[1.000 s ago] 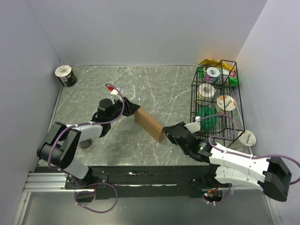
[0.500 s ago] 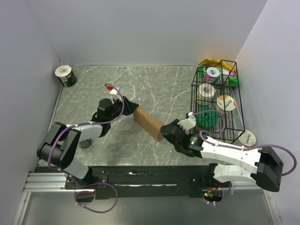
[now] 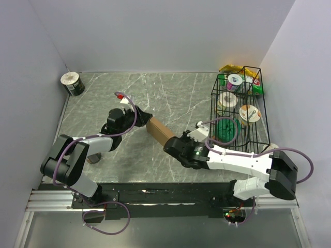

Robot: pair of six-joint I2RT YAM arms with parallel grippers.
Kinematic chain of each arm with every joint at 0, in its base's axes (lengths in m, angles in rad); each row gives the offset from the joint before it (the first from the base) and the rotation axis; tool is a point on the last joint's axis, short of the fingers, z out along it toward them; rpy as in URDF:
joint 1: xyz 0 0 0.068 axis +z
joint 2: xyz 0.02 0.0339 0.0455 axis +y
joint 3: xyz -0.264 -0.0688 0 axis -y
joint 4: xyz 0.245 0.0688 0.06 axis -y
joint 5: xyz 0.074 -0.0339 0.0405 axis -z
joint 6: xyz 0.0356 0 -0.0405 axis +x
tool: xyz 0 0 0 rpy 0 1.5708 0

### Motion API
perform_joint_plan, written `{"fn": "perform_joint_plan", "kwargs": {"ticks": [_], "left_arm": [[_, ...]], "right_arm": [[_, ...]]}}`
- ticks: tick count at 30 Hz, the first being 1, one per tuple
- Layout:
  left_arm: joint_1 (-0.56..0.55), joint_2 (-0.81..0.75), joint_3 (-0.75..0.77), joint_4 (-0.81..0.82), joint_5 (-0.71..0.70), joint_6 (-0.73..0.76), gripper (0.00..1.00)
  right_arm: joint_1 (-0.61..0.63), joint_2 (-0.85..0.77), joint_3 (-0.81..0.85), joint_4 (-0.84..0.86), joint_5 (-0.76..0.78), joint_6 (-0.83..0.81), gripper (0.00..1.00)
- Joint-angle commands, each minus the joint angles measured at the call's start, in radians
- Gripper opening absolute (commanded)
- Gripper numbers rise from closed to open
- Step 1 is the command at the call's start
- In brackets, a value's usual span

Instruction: Fold the paper box

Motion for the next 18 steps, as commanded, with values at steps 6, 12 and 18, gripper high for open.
{"fn": "perform_joint_plan", "kwargs": {"ticks": [6, 12, 18], "left_arm": [[-0.022, -0.004, -0.094, -0.128, 0.019, -0.005, 0.31], [-0.022, -0.076, -0.186, -0.058, -0.015, -0.04, 0.34], [-0.022, -0.192, -0.293, -0.05, -0.093, -0.1, 0.38]], "right_arm": [[0.105, 0.187, 0.028, -0.364, -0.123, 0.077, 0.01], [0.166, 0.166, 0.068, -0.415, -0.104, 0.12, 0.0], [0.228, 0.138, 0.088, -0.418, -0.1, 0.14, 0.0]]}}
